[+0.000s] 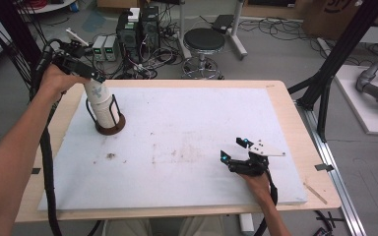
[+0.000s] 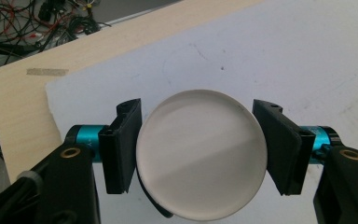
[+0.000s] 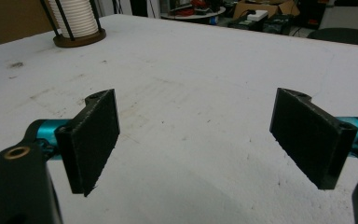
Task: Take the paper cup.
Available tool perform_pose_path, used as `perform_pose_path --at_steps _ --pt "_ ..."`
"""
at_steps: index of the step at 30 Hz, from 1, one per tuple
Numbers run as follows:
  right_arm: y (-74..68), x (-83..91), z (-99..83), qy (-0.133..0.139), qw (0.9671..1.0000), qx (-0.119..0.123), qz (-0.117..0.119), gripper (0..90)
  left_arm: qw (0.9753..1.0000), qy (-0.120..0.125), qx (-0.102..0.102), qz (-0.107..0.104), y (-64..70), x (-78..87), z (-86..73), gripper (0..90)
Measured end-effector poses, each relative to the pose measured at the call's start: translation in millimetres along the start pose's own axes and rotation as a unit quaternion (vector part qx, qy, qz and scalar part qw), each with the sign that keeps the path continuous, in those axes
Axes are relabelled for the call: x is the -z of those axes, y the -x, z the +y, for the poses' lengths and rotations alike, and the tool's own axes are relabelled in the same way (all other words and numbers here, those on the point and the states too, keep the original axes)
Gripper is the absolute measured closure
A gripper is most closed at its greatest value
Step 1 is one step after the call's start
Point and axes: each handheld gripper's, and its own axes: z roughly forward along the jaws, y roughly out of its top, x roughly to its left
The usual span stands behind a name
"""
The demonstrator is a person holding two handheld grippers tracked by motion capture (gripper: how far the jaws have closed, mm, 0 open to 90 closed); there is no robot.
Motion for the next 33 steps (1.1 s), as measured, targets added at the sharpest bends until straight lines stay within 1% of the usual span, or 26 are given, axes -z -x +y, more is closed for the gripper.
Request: perform_pose_path --at_steps 4,8,12,16,23,24,33 --pt "0.2 -0.2 0.1 0.001 1.0 0.001 -0.001 16.0 1.0 0.005 0.002 -0.002 0.5 0.7 -0.1 36.0" --pt "0.1 -0.1 0.0 0.0 1.0 0.001 -0.001 16.0 1.0 0.005 0.004 0.001 -0.9 2.9 -0.5 36.3" --pt "-0.2 0.0 0.0 -0.001 1.0 -0.001 0.0 16.0 1.0 0.007 0.005 0.0 -2.4 5.7 -0.9 36.5" --pt "0.0 -0.1 0.0 0.0 1.0 0.0 -0.001 16.0 0.9999 0.013 0.006 0.002 -2.6 8.4 -0.4 36.7" --pt "-0.2 -0.1 0.1 -0.001 1.0 0.0 -0.001 16.0 0.9998 0.019 0.004 0.004 -1.0 13.8 1.5 36.8" --pt "-0.3 0.0 0.1 -0.001 1.0 0.0 -0.001 16.0 0.9999 0.016 0.002 0.004 -0.7 14.8 2.0 36.8" --pt "-0.2 0.0 0.0 -0.001 1.0 0.0 -0.001 16.0 0.9998 0.021 0.001 0.006 1.1 16.8 2.1 37.0"
